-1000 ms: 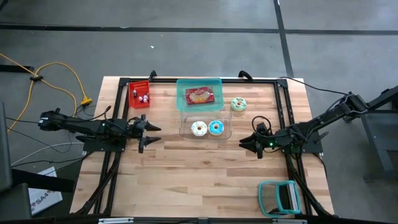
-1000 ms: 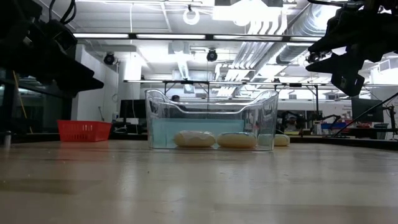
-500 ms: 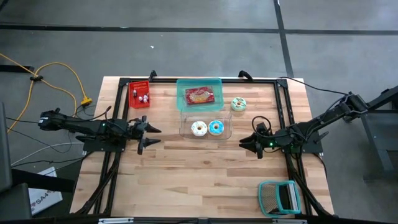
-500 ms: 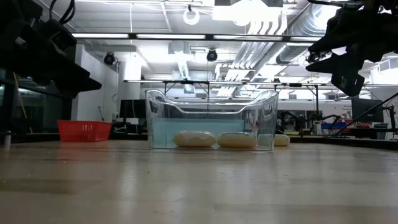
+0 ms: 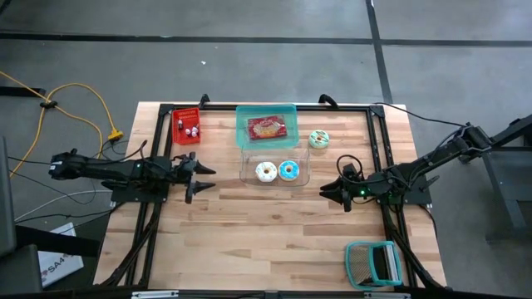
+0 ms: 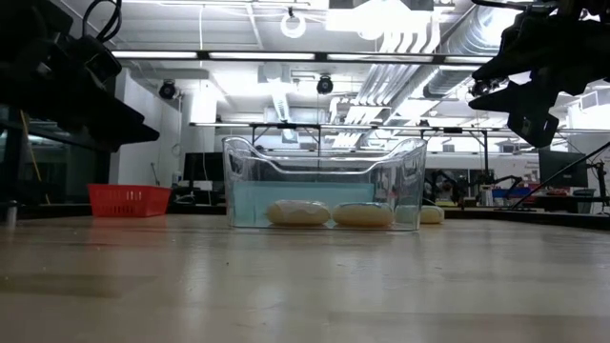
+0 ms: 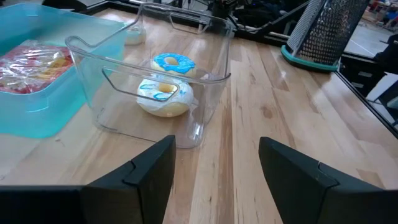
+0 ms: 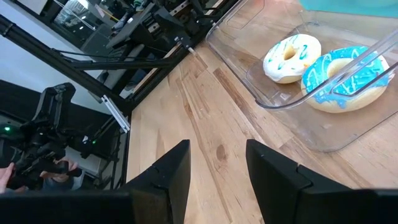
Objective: Pick & Place Food Item
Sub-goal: Put the green donut into the transparent bin
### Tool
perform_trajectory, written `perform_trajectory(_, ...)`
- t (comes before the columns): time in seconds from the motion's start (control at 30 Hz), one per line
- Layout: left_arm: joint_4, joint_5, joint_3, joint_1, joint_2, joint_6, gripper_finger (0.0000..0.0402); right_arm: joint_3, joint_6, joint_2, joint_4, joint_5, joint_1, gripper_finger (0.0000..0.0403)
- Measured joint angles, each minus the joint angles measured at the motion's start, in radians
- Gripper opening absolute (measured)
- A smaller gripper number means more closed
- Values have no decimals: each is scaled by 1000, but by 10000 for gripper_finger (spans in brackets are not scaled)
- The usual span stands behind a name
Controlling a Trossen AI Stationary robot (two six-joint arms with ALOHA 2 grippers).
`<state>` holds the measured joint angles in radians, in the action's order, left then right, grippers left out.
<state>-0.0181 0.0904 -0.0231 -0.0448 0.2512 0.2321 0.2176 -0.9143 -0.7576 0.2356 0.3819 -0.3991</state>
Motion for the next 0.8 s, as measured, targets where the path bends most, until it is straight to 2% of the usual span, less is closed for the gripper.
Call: perform_trajectory(0.8, 52, -10, 1, 0, 0, 0, 225, 0, 0, 0, 0, 0, 0, 144)
